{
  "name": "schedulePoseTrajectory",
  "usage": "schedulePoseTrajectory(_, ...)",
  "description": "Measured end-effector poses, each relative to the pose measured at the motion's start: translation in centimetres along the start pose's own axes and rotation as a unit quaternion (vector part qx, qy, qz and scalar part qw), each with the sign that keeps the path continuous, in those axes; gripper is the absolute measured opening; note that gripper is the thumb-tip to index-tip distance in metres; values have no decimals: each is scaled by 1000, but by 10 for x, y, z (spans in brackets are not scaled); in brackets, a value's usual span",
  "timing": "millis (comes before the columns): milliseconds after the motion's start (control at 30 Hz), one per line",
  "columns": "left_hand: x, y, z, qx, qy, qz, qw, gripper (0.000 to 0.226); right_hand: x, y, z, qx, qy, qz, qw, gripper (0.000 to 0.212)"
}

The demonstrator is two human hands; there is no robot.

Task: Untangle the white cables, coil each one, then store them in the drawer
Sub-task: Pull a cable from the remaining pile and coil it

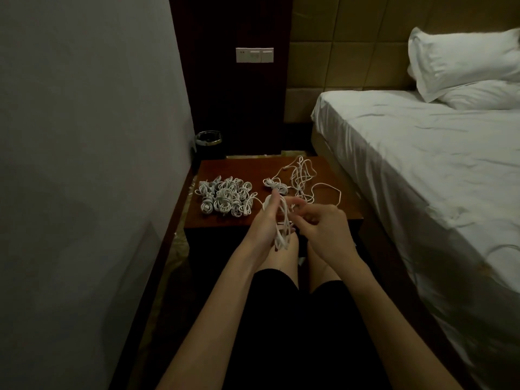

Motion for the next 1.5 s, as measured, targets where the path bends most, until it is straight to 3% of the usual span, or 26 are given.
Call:
schedulePoseTrajectory(100, 1, 1, 3, -135, -11, -11, 991, 64, -3, -1, 5, 58, -11, 17, 998, 10)
schedulePoseTrajectory(200, -1, 3, 5, -288, -30, -19, 957, 70, 3, -5, -3, 98, -69, 77, 990, 17)
schedulePoseTrajectory(333, -2, 4, 8, -442, 36, -19, 896, 56, 1, -7, -18, 97, -151, 126, 976, 20)
schedulePoseTrajectory(400, -2, 5, 8, -466, 44, -26, 884, 54, -5, -7, -18, 83, -172, 124, 974, 17)
schedulePoseTrajectory(600, 2, 9, 2, -425, 29, -4, 905, 59, -17, -5, -8, 68, -114, 80, 988, 9)
schedulePoseTrajectory(700, -7, 0, -4, -405, 14, -11, 914, 62, -20, -10, -2, 18, -170, 79, 982, 12)
schedulePoseTrajectory(833, -21, -13, -15, -407, 27, -33, 912, 65, -23, -15, -24, 53, -235, 115, 964, 7)
schedulePoseTrajectory(933, -22, -9, -11, -384, 45, -33, 922, 62, -26, -22, -38, 92, -235, 73, 965, 8)
schedulePoseTrajectory(1067, -22, -6, 2, -304, 72, -44, 949, 56, -28, -39, -21, 71, -296, 42, 951, 7)
schedulePoseTrajectory(1233, -21, -13, 11, -275, 55, -108, 954, 55, -26, -37, -3, -11, -261, 61, 963, 29)
schedulePoseTrajectory(1367, -23, -10, 16, -197, -1, -123, 973, 59, -27, -35, -5, -23, -209, 48, 976, 13)
schedulePoseTrajectory(1500, -28, -5, 18, -117, -84, -121, 982, 67, -27, -36, -9, -40, -162, 38, 985, 37)
Point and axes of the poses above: each hand's wrist, its own x-axis towards the middle knuckle, its own z-axis out of the palm, y = z × x, the point moved 1 cm from there along x, towards the middle knuckle, and after that the axes turned 13 degrees about x, right-handed, at the moved point
